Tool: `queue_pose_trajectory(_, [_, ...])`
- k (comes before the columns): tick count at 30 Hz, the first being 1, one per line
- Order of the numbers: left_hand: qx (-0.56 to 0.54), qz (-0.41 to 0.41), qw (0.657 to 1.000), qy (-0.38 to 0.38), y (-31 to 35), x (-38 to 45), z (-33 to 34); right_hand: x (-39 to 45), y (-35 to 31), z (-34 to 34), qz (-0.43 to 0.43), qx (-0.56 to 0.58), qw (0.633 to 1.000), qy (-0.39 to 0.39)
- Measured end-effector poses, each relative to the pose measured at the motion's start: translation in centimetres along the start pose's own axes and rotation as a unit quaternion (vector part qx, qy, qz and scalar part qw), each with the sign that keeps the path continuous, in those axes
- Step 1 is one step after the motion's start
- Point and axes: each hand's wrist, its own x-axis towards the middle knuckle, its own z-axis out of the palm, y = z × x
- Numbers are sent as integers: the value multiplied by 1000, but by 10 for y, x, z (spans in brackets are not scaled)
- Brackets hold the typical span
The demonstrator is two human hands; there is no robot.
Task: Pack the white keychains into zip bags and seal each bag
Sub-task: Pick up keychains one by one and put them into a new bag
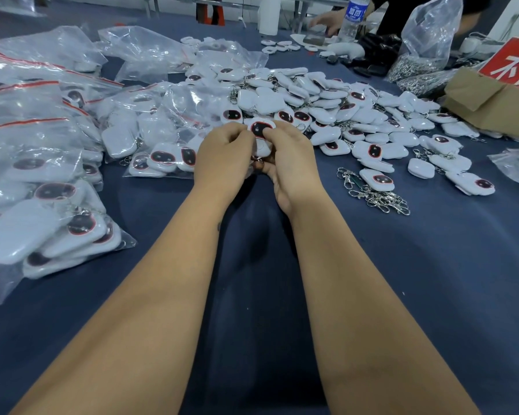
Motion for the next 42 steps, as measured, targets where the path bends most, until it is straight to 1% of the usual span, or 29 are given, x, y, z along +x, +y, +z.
queue_pose_trajectory(4, [-25, -16, 1000, -8, 2, 0, 0, 1, 0, -1, -2, -20, 1000, -11])
queue_pose_trajectory(9, [-13, 3, 1000, -3, 0, 0, -1, 2, 1, -1, 3, -62, 998, -12])
queue_pose_trajectory(15, [-16, -8, 1000, 6, -2, 3, 2, 1, 1, 1, -2, -81, 997, -8])
queue_pose_trajectory(21, [-16, -7, 1000, 0, -1, 1, 1, -3, 0, 3, 2, -46, 999, -5])
queue_pose_trajectory(25, [15, 10, 1000, -4, 0, -1, 0, -4, -3, 2, 9, -11, 1000, -11])
queue_pose_trajectory(29, [61, 38, 997, 21, 3, -3, 1, -4, -4, 2, 19, 2, 1000, -7])
queue_pose_trajectory(31, [68, 42, 997, 20, 3, -3, 1, -4, -5, 2, 24, 0, 1000, -5])
queue_pose_trajectory(33, [36, 26, 999, 14, 2, -2, 1, -5, -4, 4, 20, -14, 1000, 2])
queue_pose_trajectory(35, [4, 12, 1000, 20, 1, -1, 1, -6, -2, 7, -6, -58, 998, 21])
queue_pose_trajectory(37, [7, 21, 999, 41, 1, 0, -1, -4, 0, 8, -45, -110, 991, 57])
queue_pose_trajectory(38, [26, 29, 998, 54, 2, 0, -2, -3, -1, 7, -57, -118, 989, 76])
queue_pose_trajectory(40, [75, 49, 993, 80, 2, -1, -6, -1, -2, 4, -58, -89, 989, 105])
queue_pose_trajectory(42, [96, 48, 990, 95, 3, 0, -8, 1, -4, 1, -45, -6, 992, 114])
